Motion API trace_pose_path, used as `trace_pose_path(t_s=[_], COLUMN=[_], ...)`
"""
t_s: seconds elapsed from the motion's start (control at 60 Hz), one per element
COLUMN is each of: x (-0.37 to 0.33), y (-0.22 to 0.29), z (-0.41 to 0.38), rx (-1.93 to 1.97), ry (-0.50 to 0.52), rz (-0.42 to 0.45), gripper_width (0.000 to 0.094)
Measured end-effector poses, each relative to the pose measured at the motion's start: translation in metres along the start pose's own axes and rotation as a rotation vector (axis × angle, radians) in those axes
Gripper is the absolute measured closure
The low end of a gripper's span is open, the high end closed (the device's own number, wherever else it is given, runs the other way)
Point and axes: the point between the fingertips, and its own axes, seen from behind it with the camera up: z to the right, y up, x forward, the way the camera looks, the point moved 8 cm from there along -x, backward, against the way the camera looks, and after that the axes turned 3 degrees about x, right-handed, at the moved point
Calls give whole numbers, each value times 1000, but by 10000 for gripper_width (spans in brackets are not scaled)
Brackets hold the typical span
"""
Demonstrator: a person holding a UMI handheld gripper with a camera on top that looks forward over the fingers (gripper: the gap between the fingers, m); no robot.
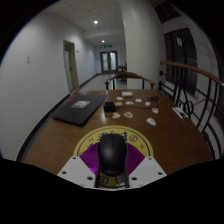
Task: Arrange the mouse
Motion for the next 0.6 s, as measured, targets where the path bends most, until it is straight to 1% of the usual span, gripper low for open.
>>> trace_pose_path(t_s=[0.067, 0.083, 0.1, 0.117, 0.133, 0.217, 0.283, 0.317, 0.333, 0.383, 0.4, 0.433, 0.483, 0.6], x=[11, 14, 15, 17, 18, 20, 18, 13, 9, -7, -12, -25, -44, -88], y=[-13, -17, -19, -16, -16, -18, -18, -18, -17, -11, -8, -6, -7, -19], z=[3, 2, 2, 2, 3, 4, 4, 4, 5, 6, 7, 11, 20, 51], rx=[17, 14, 7, -4, -17, -66, -96, -104, -104, -105, -108, -117, -131, -131], ry=[-23, -29, -31, -35, -43, -38, 0, 26, 41, 102, 118, 144, 170, 208], rz=[-62, -78, -78, -51, -51, -77, -104, -115, -110, -51, -34, -12, 13, 40], gripper_width=[610, 595, 590, 569, 566, 484, 429, 355, 298, 187, 120, 56, 95, 83])
